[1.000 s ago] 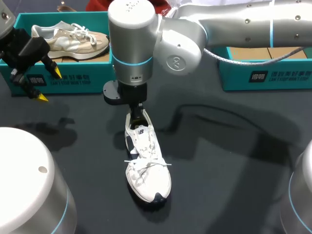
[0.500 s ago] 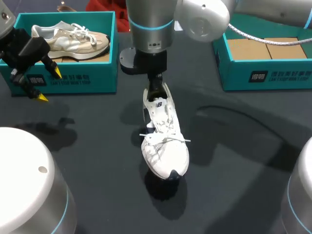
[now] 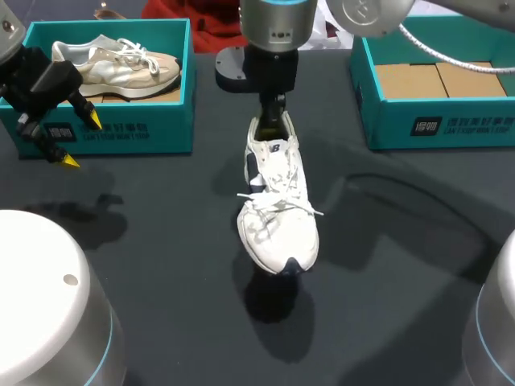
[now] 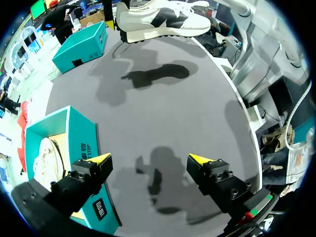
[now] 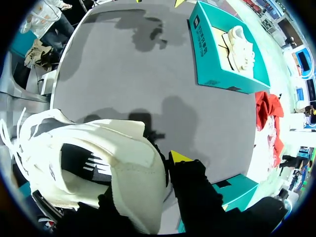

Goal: Take the shoe out of the shoebox, open the shoe tongue, remove and reinsert the insole, then place the shoe into the shoebox

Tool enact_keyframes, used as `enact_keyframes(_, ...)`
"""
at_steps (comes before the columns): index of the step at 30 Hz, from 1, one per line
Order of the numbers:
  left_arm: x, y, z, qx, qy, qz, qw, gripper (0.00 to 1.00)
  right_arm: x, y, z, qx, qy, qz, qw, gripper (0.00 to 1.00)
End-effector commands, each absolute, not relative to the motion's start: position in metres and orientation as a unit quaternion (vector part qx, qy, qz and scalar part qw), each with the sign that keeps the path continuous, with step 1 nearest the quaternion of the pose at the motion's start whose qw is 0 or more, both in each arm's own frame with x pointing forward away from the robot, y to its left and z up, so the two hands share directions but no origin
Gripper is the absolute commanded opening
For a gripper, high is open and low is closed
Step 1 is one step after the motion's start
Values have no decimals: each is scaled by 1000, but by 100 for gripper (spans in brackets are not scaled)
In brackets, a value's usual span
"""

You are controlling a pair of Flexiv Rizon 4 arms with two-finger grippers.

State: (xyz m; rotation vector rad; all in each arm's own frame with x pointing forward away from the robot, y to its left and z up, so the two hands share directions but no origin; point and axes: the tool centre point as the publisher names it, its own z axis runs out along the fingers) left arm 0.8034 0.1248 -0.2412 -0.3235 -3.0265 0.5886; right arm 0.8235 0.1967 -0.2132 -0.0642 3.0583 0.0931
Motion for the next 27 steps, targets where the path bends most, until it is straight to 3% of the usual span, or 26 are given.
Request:
enact_keyframes(1,804,125,-241,-105,-976,189,21,100,826,196,-209,-15,998,31,43,0)
enact_keyframes(13,804,125,-241,-105,-976,189,21,100,851,156,-158,24,998,-9,65,0)
enact_keyframes(27,804,125,-241,-105,-976,189,21,100,950,31,-148,-18,997,-30,73,0)
